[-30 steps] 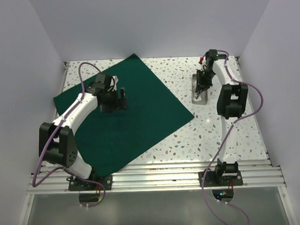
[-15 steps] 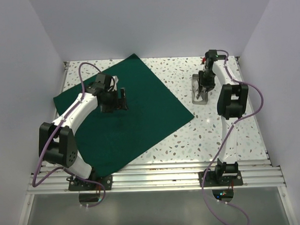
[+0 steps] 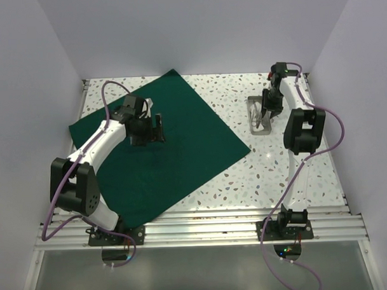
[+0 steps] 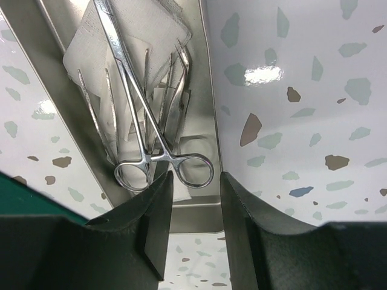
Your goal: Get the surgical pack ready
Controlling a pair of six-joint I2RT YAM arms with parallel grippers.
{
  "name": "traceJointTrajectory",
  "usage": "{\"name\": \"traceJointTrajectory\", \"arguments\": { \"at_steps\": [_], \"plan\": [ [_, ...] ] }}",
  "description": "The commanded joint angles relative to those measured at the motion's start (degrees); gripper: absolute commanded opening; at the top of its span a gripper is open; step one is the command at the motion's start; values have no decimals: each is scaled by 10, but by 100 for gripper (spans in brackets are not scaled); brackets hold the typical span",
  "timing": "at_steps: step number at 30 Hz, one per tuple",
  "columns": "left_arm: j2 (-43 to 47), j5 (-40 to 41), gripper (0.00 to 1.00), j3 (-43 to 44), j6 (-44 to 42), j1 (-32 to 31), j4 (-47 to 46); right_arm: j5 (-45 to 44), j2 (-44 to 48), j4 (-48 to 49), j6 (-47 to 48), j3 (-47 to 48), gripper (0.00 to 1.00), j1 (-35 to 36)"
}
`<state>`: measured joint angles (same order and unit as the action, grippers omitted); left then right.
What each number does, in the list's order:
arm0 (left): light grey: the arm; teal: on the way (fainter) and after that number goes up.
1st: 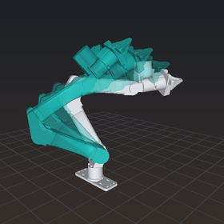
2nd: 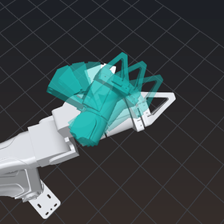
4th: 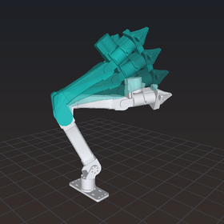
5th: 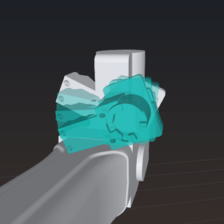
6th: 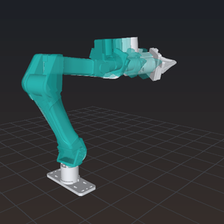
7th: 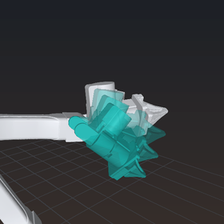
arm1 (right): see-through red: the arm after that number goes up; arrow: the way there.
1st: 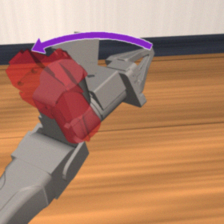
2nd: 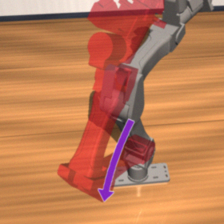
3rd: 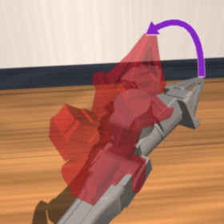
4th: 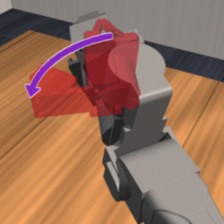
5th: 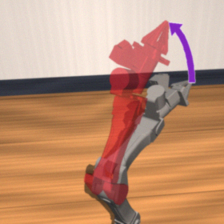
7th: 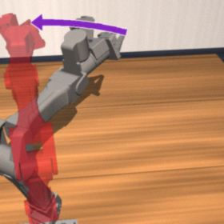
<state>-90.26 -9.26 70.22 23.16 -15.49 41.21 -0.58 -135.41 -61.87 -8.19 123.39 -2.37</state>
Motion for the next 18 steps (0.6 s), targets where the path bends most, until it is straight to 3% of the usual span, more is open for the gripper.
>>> {"name": "traceJointTrajectory", "arguments": {
  "at_steps": [1,7,18],
  "plan": [
    [7,-10,86,-10,2,4,-10,-6,38,6,-9,-9,40,-6],
    [18,-2,86,-19,3,4,-3,-17,16,-3,-5,1,35,-6],
    [29,-4,86,-36,8,4,-7,-15,24,4,-7,22,35,-10]
  ]
}}
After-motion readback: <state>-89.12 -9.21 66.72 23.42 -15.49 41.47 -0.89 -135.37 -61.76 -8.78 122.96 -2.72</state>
